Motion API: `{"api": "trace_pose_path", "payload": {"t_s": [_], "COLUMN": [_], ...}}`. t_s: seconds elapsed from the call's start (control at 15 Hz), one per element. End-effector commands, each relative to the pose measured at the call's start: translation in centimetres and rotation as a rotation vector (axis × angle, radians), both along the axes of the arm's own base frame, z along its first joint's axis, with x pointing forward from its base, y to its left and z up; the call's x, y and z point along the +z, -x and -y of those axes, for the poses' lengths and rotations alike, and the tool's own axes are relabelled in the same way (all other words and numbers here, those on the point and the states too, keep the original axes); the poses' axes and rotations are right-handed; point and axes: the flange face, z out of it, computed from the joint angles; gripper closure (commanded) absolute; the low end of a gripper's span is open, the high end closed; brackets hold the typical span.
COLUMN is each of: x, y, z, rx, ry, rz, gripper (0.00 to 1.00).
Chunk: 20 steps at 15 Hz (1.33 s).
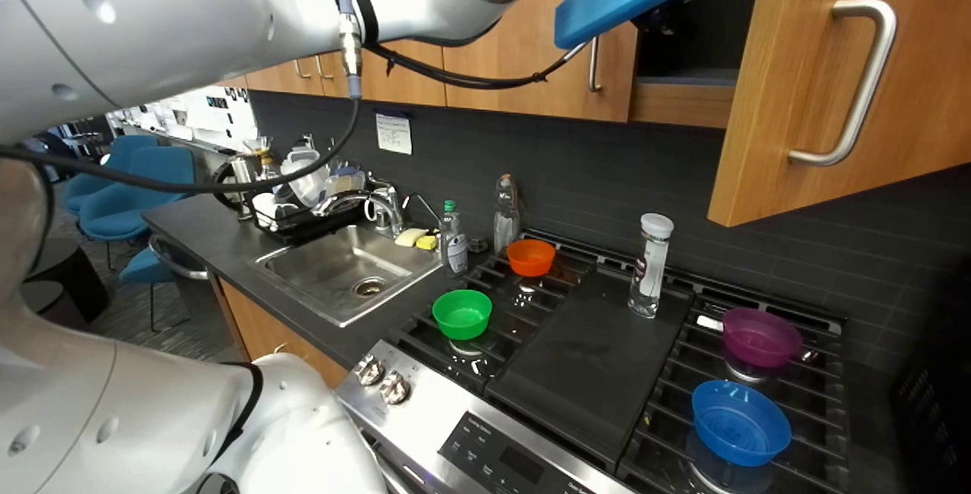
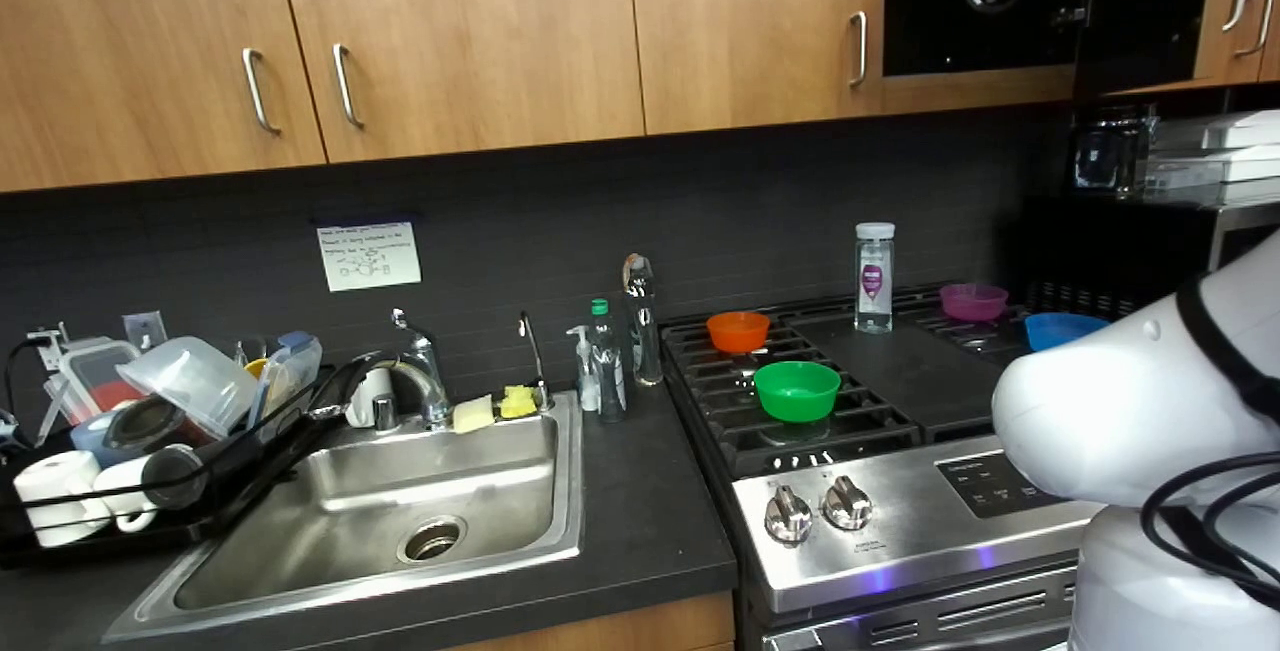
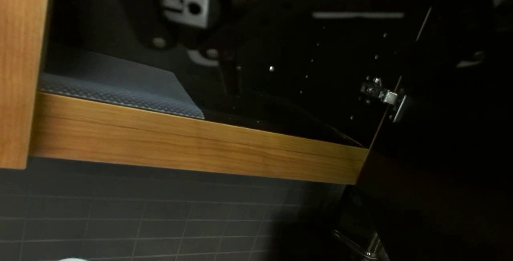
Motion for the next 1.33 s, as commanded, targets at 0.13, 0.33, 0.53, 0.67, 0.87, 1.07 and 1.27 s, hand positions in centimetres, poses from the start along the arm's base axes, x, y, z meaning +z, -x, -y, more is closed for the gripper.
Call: {"api": "trace_pose_path", "payload": {"t_s": [0.13,0.33,0.53,0.67,0.87,1.07,1.27], "x": [0.2,0.2,0.2,0.2,0.5,0.6,0.9], "y": [1.2,1.7,2.3,2.0,1.7,0.9,2.2], "z": [2.1,3.2,4.4,6.0,7.6,9.3,10.8], "rx": [-0.043,-0.062,-0.088,-0.108,-0.126,-0.149,-0.174], "ry": [-0.042,-0.061,-0.080,-0.095,-0.125,-0.148,-0.170], "rz": [0.015,0.023,0.032,0.038,0.052,0.063,0.075], "gripper": [0.00,0.00,0.00,0.00,0.00,0.00,0.00]}}
